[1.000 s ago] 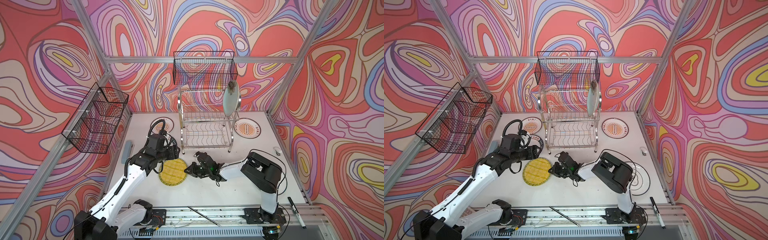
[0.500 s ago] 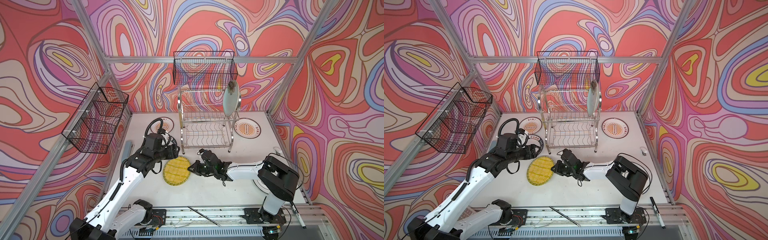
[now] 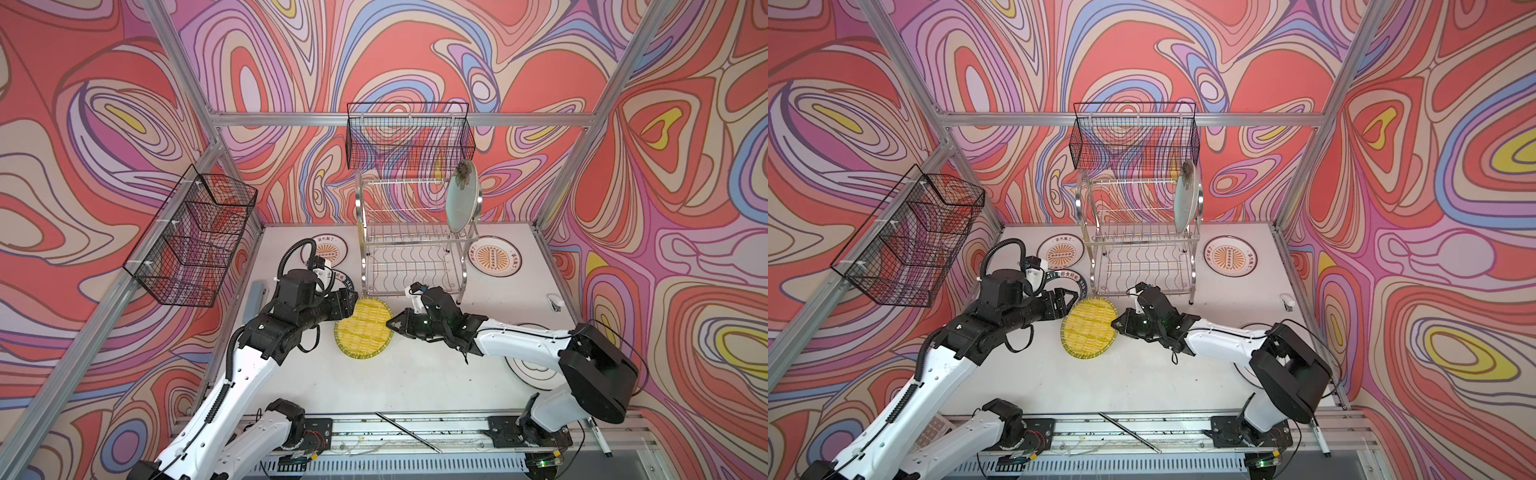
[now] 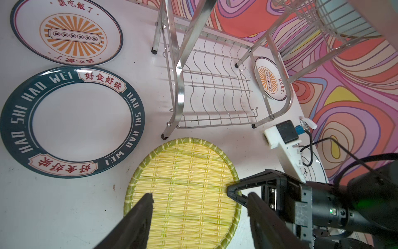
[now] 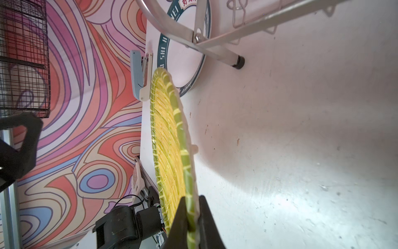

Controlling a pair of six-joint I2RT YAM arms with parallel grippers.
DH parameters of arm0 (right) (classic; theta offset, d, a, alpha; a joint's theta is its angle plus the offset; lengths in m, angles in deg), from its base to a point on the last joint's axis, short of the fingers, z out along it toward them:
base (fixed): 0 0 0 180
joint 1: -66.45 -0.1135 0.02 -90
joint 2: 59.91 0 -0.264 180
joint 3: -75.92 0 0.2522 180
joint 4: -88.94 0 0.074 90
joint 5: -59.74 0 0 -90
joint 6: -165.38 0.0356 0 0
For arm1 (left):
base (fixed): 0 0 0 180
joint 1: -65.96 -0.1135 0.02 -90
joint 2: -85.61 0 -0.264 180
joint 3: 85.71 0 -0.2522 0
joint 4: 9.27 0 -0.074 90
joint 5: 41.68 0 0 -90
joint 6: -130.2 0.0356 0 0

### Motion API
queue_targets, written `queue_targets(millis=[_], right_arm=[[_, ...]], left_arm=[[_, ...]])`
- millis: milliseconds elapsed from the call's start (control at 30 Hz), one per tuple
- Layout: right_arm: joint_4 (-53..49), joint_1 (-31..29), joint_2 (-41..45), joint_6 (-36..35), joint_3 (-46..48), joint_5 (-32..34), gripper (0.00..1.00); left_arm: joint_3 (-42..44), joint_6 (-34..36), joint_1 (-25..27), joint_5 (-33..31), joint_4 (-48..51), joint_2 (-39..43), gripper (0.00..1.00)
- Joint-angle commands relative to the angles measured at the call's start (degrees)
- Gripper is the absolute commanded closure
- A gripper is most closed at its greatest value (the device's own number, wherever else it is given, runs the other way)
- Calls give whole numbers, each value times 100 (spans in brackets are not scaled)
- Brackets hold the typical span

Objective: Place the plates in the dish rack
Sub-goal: 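Tilt the mat upright with the right gripper while the left gripper grips its opposite rim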

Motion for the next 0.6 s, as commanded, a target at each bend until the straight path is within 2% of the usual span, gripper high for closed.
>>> queue_targets(millis=[0,333,567], right_arm=[[-60,209,467,-474,-66,-325,100],[-306,956,1435,-893,100,-838,100],[-116,1131,1773,-1027,285,-983,100]], left_arm=[[50,-70,-34,292,-239,-47,28],[357,-190,-34,359,-612,-300,29],[409,-233,-29,706,-849,-529,32]])
